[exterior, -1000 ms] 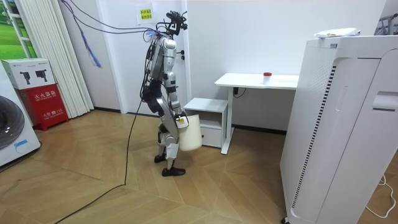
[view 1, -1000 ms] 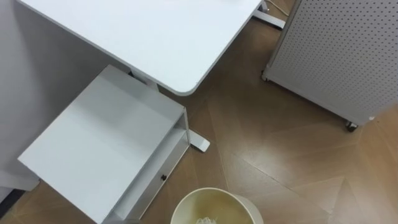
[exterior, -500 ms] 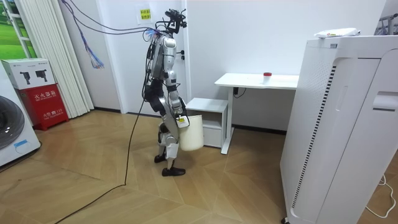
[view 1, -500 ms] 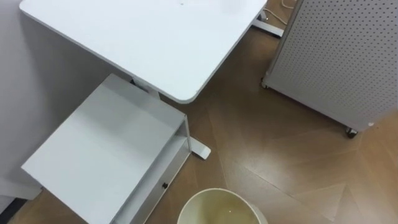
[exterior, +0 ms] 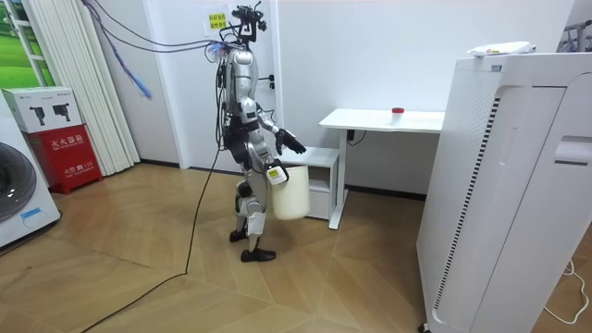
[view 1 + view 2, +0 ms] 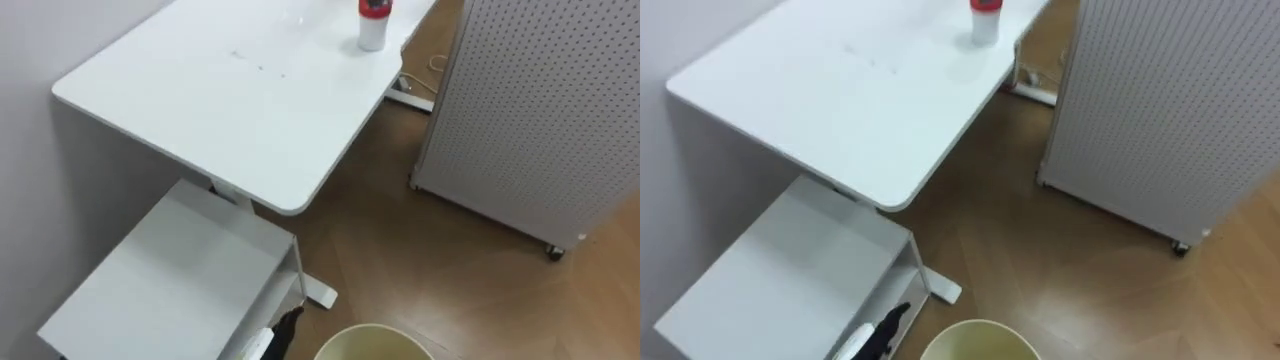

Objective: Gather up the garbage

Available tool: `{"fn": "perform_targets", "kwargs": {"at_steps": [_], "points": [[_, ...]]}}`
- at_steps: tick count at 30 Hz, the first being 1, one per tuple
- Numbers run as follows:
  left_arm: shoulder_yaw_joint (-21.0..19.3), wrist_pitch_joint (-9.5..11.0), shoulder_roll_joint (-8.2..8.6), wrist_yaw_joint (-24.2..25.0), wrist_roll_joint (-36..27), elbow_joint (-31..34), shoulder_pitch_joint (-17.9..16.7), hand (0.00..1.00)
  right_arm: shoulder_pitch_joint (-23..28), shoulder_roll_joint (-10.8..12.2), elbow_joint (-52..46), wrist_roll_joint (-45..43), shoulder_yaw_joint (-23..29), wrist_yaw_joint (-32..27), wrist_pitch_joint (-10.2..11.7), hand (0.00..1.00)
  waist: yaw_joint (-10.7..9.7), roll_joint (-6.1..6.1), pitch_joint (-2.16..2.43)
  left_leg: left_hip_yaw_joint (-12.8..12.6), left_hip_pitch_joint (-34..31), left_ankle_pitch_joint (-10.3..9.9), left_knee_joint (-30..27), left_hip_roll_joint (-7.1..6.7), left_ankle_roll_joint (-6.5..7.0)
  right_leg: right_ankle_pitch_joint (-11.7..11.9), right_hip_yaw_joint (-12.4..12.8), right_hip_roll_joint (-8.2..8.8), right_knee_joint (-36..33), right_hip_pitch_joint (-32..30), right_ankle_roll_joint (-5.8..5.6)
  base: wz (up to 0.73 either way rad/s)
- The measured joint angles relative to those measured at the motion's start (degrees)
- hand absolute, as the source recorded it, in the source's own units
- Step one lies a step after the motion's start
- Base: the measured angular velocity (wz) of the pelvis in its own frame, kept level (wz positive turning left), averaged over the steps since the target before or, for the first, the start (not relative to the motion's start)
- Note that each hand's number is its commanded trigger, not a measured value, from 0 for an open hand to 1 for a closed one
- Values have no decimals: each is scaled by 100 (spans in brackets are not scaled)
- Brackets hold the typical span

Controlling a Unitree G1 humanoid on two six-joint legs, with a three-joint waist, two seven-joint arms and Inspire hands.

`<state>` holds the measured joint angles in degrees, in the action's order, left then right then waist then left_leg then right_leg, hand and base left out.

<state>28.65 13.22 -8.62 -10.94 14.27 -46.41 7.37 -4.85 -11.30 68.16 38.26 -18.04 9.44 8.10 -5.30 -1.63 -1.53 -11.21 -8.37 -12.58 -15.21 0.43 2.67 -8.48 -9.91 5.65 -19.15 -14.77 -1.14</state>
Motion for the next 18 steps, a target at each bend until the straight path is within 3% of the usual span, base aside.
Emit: {"fn": "perform_targets", "kwargs": {"at_steps": [4, 7, 9, 14, 15, 18], "points": [[-246, 4, -192, -96, -7, 499, -188, 0, 335, 14, -351, -67, 378, 3, -5, 100, -85, 62, 46, 4, 250, 0, 30, -5, 0, 12, 14, -5, 60, 257, -20, -1], [-489, 18, -206, -279, 8, 816, -198, 0, 434, 3, -379, -71, 417, -37, -4, 100, -77, 93, 63, -12, 425, -2, 83, -13, 0, 16, 65, -10, 54, 389, -27, -9], [-625, 50, -218, -425, -2, 1110, -265, 0, 438, 4, -377, -86, 421, -59, -6, 100, -9, 100, 62, -172, 586, -3, 197, -12, 3, 30, 202, -53, 30, 398, -41, -33], [-938, 121, -217, -708, -1, 1562, -355, 0, 443, 51, -408, -320, 571, -40, -70, 100, -39, 161, 69, -482, 807, -35, 221, 17, 7, 71, 204, -60, -67, 387, 6, -38], [-1073, 229, -195, -788, -2, 1594, -356, 0, 448, 39, -407, -418, 591, -41, -70, 100, -3, 176, 72, -614, 910, -45, 254, 36, -6, 101, 197, -72, -76, 414, 24, -54], [-1255, 302, -231, -999, -17, 1752, -356, 0, 543, 50, -408, -275, 590, -47, -86, 100, 65, 268, 120, -769, 1013, -101, 261, 98, -42, 138, 161, -115, -80, 453, 74, -44]]}}
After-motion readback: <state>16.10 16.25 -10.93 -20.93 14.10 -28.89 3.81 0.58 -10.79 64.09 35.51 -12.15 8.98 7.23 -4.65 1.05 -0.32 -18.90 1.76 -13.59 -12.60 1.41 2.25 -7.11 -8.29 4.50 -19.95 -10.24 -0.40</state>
